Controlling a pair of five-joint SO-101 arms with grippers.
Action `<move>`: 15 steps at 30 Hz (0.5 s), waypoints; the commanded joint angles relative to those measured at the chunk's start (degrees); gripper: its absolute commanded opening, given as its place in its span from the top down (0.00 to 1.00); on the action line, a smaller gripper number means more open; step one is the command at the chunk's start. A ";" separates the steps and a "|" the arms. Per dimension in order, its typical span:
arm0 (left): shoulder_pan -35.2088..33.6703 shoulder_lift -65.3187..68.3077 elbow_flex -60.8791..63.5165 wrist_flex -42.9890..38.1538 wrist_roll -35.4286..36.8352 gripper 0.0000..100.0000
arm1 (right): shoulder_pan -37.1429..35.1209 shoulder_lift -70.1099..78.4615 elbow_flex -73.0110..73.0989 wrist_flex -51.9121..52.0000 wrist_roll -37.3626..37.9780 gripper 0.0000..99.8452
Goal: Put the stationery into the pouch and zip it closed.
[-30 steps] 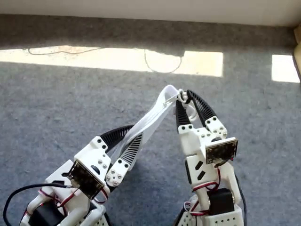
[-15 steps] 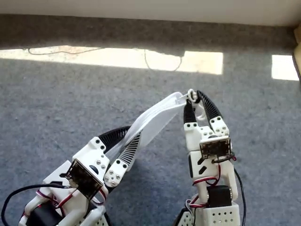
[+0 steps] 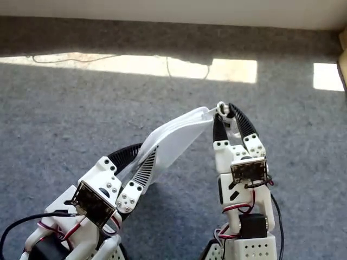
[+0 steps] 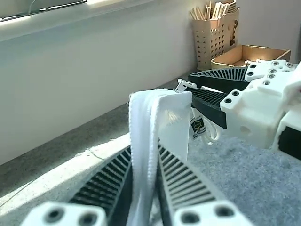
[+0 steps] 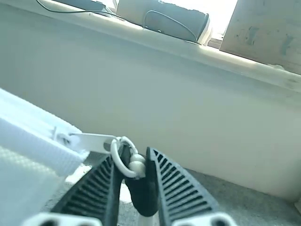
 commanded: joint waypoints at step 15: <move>-3.56 -1.10 0.57 -2.55 0.26 1.00 | 6.29 0.22 0.84 -0.22 0.09 0.88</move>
